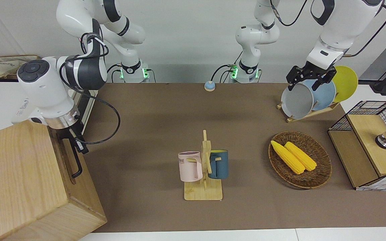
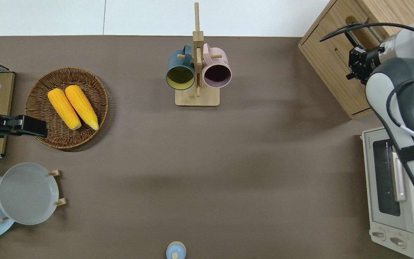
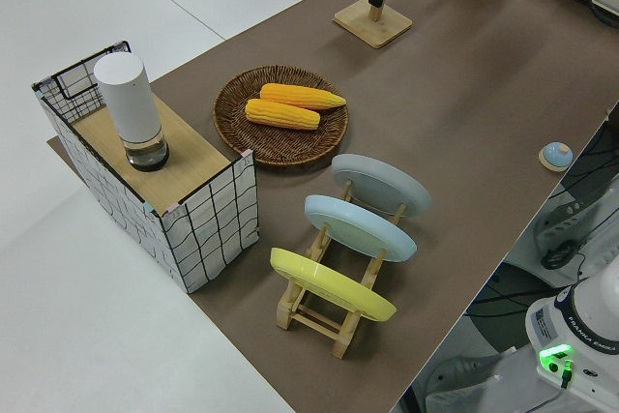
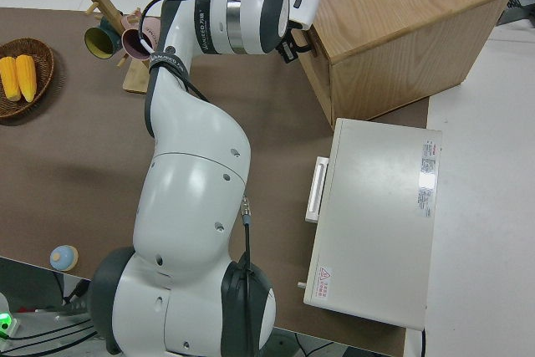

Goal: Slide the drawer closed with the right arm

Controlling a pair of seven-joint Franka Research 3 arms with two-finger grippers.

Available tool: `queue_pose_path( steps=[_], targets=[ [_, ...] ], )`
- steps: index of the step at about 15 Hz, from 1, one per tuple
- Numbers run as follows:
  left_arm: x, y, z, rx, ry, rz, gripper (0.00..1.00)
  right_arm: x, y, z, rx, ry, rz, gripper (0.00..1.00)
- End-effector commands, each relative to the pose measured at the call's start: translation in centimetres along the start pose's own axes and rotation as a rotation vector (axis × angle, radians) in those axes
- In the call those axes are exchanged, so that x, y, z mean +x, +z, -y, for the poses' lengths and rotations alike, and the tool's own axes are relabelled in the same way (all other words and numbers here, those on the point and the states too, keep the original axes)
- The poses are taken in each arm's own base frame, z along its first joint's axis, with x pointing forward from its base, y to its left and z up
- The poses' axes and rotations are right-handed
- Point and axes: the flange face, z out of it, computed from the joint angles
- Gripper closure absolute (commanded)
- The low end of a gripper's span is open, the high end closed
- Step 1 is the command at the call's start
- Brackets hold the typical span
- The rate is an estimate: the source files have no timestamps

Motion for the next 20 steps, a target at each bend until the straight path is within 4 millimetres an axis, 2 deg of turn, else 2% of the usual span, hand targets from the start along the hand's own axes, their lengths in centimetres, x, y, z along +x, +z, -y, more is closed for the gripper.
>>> queue_pose_path(
  steps=[1, 5, 7, 11, 12, 13, 16, 20],
  targets=[
    [0.1, -0.4, 0.1, 0.016, 0.011, 0.005, 0.01, 3.0, 0.6, -0.8, 0.024, -0.026, -0.032, 1.0],
    [0.1, -0.3, 0.1, 0.016, 0.011, 0.007, 0.01, 2.5, 0.6, -0.4, 0.024, -0.035, -0.03, 1.0],
    [0.1, -0.3, 0.1, 0.016, 0.011, 0.007, 0.01, 1.2, 0.2, 0.4, 0.022, -0.057, -0.025, 1.0],
    [0.1, -0.3, 0.1, 0.016, 0.011, 0.007, 0.01, -4.9, -0.4, 4.1, 0.023, -0.236, -0.013, 1.0],
    [0.1, -0.4, 0.1, 0.016, 0.011, 0.005, 0.01, -6.7, -1.1, 4.8, 0.016, -0.272, -0.01, 1.0],
    [0.1, -0.3, 0.1, 0.016, 0.011, 0.007, 0.01, -7.9, -1.3, 5.0, 0.0, -0.287, 0.001, 1.0],
    [0.1, -0.4, 0.1, 0.016, 0.011, 0.005, 0.01, -12.4, -3.6, 5.8, -0.029, -0.338, 0.016, 1.0],
    [0.1, -0.3, 0.1, 0.016, 0.011, 0.007, 0.01, -18.2, -6.6, 5.0, -0.045, -0.429, 0.021, 1.0]
  ],
)
